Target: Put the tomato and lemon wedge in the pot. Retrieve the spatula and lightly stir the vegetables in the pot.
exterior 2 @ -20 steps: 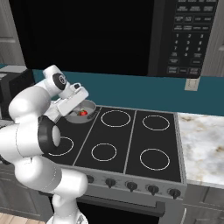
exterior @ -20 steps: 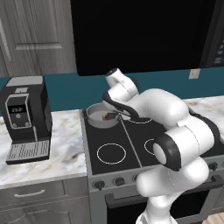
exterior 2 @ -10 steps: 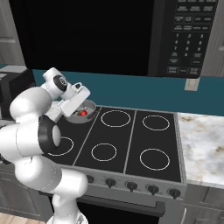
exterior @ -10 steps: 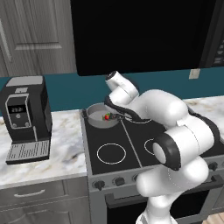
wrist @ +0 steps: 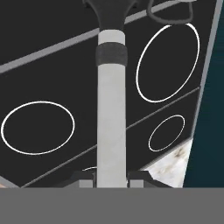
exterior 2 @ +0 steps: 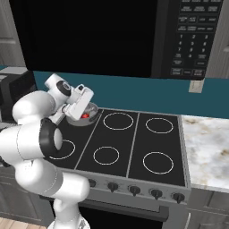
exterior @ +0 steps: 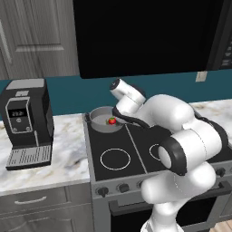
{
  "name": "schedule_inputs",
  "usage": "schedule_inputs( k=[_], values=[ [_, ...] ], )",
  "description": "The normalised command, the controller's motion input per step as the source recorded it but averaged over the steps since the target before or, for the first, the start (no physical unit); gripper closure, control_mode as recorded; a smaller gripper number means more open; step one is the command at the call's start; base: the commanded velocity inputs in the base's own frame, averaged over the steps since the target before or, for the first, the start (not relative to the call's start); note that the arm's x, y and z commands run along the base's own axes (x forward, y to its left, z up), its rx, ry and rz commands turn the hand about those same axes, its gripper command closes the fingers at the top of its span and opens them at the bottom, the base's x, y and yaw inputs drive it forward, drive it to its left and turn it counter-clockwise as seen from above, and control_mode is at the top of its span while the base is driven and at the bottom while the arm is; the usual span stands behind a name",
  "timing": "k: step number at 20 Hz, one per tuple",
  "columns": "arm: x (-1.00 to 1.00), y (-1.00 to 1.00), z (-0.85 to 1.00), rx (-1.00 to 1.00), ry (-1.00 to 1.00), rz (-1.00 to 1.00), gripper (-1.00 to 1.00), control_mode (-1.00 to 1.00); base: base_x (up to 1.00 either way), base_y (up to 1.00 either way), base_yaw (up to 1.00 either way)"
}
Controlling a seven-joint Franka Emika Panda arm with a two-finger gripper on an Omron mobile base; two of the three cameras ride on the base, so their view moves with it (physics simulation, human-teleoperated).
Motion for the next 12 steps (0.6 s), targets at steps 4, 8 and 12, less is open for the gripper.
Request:
schedule_inputs(
  k=[4,8,12],
  values=[
    [0.04,0.0,0.03,-0.11,0.0,0.12,1.0,-1.0,0.0,0.0,0.0],
    [0.06,0.0,0.0,-0.02,0.0,0.03,1.0,-1.0,0.0,0.0,0.0],
    [0.41,0.0,0.0,-0.01,0.0,0.0,1.0,-1.0,0.0,0.0,0.0]
  ],
)
